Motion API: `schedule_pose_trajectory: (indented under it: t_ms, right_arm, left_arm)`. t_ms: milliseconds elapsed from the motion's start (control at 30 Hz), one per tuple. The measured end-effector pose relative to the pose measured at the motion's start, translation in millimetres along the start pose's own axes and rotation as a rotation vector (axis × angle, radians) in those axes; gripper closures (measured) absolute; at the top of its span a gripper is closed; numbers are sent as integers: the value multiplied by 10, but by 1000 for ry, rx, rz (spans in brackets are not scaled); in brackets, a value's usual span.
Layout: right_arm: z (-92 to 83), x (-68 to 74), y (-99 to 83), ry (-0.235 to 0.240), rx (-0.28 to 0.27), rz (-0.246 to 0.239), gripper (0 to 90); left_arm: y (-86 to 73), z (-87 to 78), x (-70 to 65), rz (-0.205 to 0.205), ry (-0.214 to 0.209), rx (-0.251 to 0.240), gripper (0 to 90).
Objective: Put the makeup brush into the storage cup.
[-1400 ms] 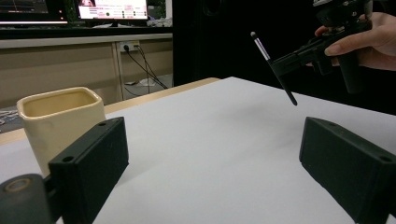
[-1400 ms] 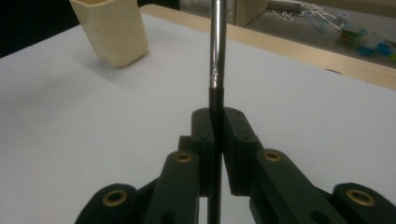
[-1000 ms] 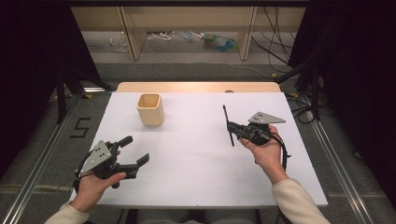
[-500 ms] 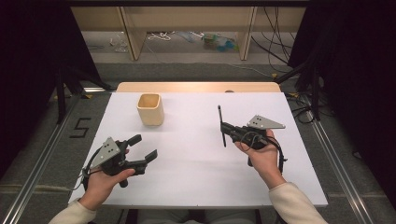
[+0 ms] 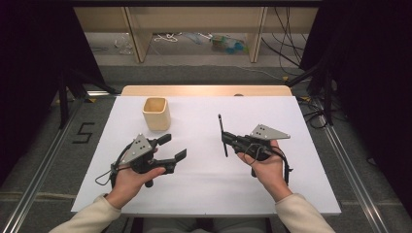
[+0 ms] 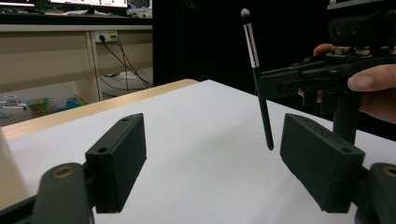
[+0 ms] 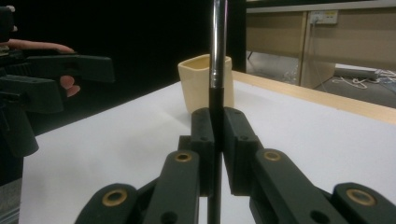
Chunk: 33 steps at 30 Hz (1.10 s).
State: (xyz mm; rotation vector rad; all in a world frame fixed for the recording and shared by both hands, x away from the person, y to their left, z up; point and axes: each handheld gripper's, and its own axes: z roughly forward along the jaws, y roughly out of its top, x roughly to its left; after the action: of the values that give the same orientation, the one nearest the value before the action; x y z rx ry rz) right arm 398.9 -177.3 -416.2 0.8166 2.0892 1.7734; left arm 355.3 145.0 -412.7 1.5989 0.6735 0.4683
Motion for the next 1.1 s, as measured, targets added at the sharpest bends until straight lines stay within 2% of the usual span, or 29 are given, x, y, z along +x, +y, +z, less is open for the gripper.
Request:
schedule_pose_trajectory:
  t_ms: [67, 100, 133, 167, 267, 300, 367, 400, 500, 567, 667, 733, 833, 867, 900, 933, 1000, 1100]
  right_arm:
    - [-10, 13, -2, -7, 18, 2, 841]
    - [1, 10, -4, -6, -2, -15, 842]
    - [-2, 31, -4, -5, 11, -2, 841]
    - [3, 29, 1, -6, 5, -23, 841]
    - [19, 74, -3, 14, 25, -3, 841]
    - [33, 69, -9, 9, 16, -27, 841]
    - [59, 105, -27, 27, 18, -4, 841]
    - [65, 105, -26, 24, 15, -27, 842]
    - [79, 137, -17, 30, 22, -34, 841]
    - [84, 161, -18, 41, 22, -23, 841]
    - [97, 171, -19, 29, 9, -41, 841]
    - [98, 184, -17, 38, 15, -32, 841]
    - [96, 191, -8, 35, 18, -45, 841]
    - [110, 196, -11, 45, 6, -44, 841]
    - [108, 211, -11, 52, 16, -28, 841]
    - [119, 208, -12, 50, 2, -43, 841]
    - [118, 219, -10, 43, 10, -44, 841]
    - [116, 223, -6, 50, 25, -51, 841]
  left_arm:
    - [13, 47, -34, 6, -15, 1, 231]
    - [23, 66, -50, 6, -18, 0, 235]
    - [35, 83, -63, 7, -21, 0, 240]
    - [49, 101, -75, 3, -22, -3, 245]
    - [95, 162, -104, -4, -27, -10, 262]
    - [113, 185, -109, -1, -28, -12, 270]
    - [146, 232, -124, -13, -31, -19, 282]
    - [160, 251, -138, -29, -36, -15, 290]
    - [203, 311, -155, -38, -39, -18, 322]
    - [227, 351, -166, -54, -43, -26, 338]
    - [254, 397, -175, -62, -50, -20, 363]
    - [265, 426, -185, -68, -62, -20, 380]
    - [279, 462, -206, -81, -73, -23, 412]
    - [282, 473, -211, -90, -76, -25, 421]
    - [283, 484, -216, -96, -83, -28, 430]
    - [282, 492, -220, -96, -80, -23, 446]
    - [271, 511, -226, -102, -71, -13, 460]
    - [250, 536, -223, -104, -81, -7, 480]
